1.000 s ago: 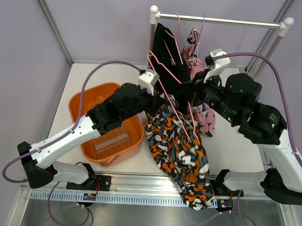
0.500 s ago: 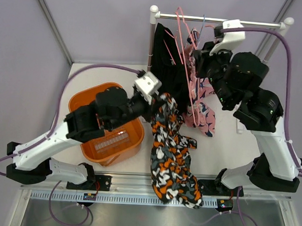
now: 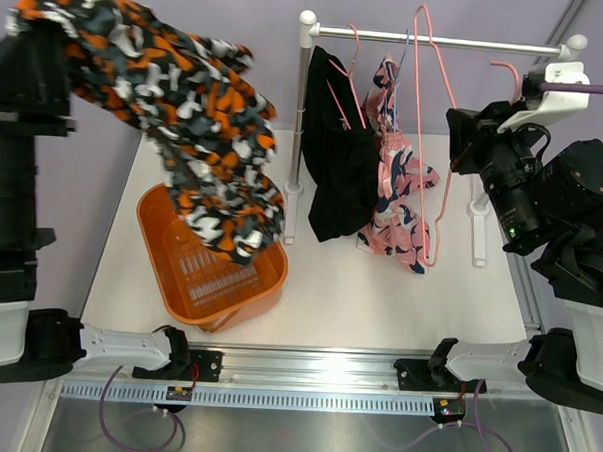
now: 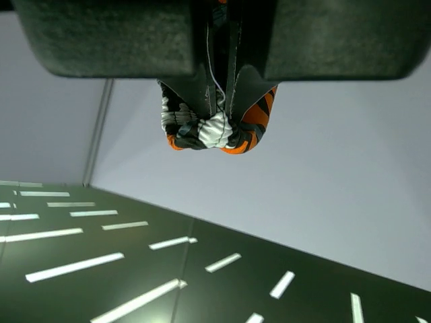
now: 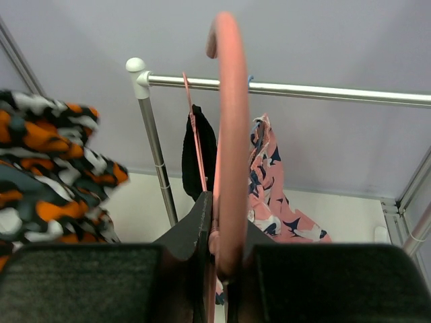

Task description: Remove the shorts from the hanger

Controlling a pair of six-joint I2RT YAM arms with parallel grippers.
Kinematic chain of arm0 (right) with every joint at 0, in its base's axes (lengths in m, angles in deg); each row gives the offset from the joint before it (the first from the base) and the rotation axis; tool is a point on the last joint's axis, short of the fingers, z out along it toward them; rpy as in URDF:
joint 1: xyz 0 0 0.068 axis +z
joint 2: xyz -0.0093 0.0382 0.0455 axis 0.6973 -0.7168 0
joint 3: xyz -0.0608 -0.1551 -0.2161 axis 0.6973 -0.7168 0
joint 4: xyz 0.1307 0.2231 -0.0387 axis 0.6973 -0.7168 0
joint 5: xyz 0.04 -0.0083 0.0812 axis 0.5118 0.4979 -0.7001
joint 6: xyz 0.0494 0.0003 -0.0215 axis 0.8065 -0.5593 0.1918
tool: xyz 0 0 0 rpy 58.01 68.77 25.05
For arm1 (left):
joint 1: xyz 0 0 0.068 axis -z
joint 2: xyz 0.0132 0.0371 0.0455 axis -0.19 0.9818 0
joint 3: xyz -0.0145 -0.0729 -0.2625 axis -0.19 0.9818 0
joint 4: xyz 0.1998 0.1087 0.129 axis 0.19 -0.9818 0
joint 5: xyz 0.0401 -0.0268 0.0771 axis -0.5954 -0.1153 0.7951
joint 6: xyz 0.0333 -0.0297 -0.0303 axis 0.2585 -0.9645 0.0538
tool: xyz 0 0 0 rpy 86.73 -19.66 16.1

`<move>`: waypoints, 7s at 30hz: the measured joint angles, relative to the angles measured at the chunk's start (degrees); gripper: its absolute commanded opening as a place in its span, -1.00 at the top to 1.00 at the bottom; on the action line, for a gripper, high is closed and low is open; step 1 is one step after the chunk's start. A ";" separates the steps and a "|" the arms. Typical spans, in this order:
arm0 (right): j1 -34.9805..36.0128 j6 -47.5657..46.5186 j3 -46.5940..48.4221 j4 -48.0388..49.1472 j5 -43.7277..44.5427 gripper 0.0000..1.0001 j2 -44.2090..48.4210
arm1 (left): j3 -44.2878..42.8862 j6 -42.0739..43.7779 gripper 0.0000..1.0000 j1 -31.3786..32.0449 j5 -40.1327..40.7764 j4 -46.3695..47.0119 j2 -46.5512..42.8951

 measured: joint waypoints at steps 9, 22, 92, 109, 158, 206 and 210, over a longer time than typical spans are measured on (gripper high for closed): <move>0.00 0.39 -3.72 -1.03 0.63 1.00 2.73 | 13.73 2.01 1.00 -0.35 -0.42 2.97 -4.83; 0.00 1.79 -8.24 -2.56 1.18 1.00 6.01 | 31.58 -18.78 1.00 -15.34 -17.00 -19.41 1.86; -56.52 9.64 -1.77 -10.23 -47.30 1.00 -17.40 | 66.20 -54.95 -0.98 -61.31 -50.58 -29.68 -29.92; -57.99 7.10 7.02 -3.93 -56.54 1.00 -22.56 | 74.47 -51.52 -0.98 -58.21 -50.51 -29.55 -33.20; -58.05 16.72 5.62 -3.19 -39.71 -0.30 -25.92 | 74.47 -49.46 -0.98 -57.27 -47.93 -30.84 -34.32; -31.34 9.62 -4.57 17.44 -21.20 -0.03 -29.70 | 74.47 -43.47 -0.98 -57.22 -43.01 -36.89 -40.19; -31.34 9.44 -4.57 17.44 -21.18 0.07 -30.69 | 74.47 -43.47 -0.98 -57.22 -42.99 -36.87 -40.39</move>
